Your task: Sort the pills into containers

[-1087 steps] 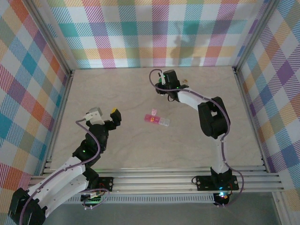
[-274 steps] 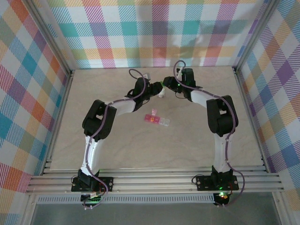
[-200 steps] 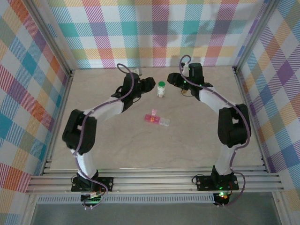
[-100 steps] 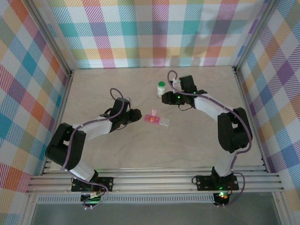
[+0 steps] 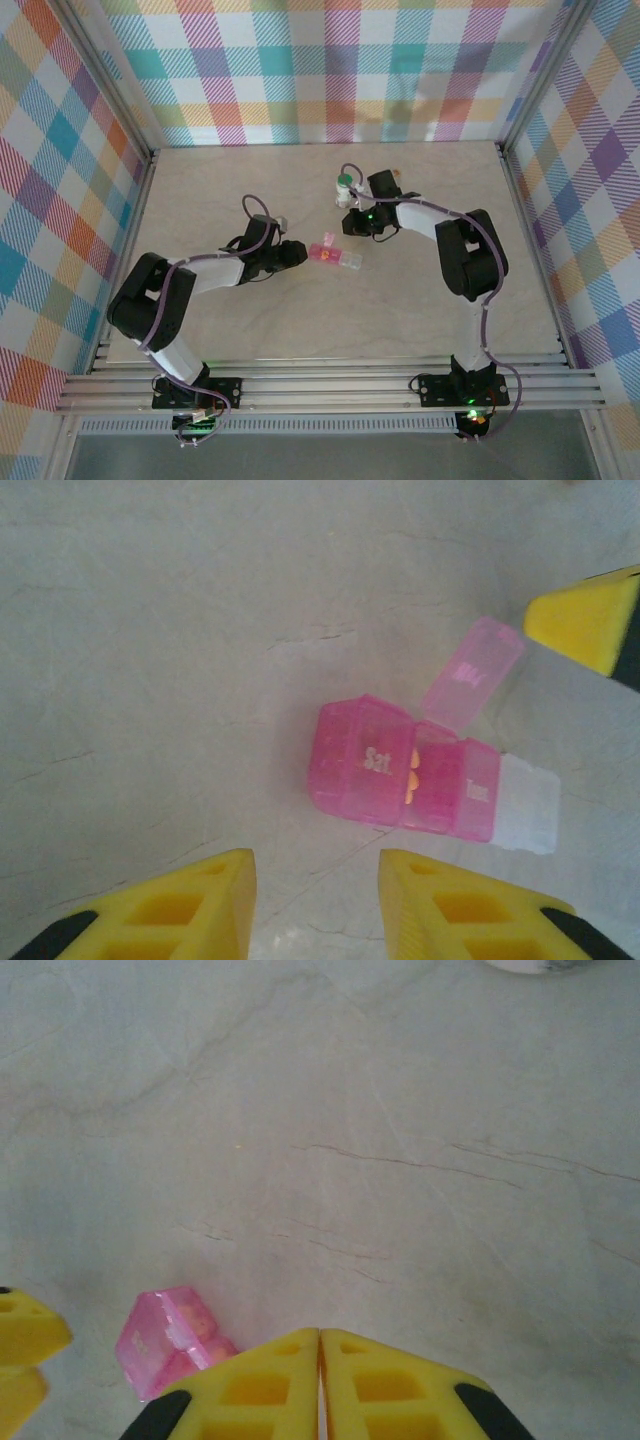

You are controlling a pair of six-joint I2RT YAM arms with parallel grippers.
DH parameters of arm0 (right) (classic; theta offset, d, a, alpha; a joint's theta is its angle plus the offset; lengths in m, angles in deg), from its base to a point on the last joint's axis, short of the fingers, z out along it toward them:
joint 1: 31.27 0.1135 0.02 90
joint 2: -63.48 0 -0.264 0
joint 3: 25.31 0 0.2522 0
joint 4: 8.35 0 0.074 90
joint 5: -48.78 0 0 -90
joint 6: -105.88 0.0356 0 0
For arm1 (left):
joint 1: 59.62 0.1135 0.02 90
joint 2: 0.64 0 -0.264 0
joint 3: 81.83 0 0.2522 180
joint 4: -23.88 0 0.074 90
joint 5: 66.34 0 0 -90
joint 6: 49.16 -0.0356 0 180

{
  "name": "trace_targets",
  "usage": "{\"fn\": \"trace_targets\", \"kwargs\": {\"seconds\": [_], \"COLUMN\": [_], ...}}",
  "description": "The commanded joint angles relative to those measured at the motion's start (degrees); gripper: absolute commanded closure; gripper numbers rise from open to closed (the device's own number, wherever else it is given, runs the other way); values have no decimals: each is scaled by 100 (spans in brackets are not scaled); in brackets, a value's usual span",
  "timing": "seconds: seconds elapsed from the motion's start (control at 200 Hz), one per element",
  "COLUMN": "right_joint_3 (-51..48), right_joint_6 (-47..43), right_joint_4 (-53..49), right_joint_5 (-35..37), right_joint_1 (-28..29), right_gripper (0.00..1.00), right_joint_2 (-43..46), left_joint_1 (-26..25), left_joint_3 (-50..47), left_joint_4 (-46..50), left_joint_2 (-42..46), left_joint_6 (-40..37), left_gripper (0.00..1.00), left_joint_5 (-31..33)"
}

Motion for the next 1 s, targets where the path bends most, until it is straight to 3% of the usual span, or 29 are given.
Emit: {"fn": "trace_targets", "kwargs": {"seconds": [0.0, 0.66, 0.995], "right_joint_3": [340, 709, 1028], "right_joint_6": [-163, -419, -300], "right_joint_4": [-187, -670, -908], "right_joint_5": [-372, -677, -2], "right_joint_1": [54, 429, 440], "right_gripper": [91, 91, 90], "right_joint_2": [-195, -300, -257], "left_joint_1": [36, 36, 14], "left_joint_3": [186, 339, 187], "left_joint_4": [-108, -304, -45], "left_joint_2": [-162, -521, -235], "left_joint_6": [88, 332, 253], "left_gripper": [64, 68, 68], "left_joint_5": [-125, -167, -287]}}
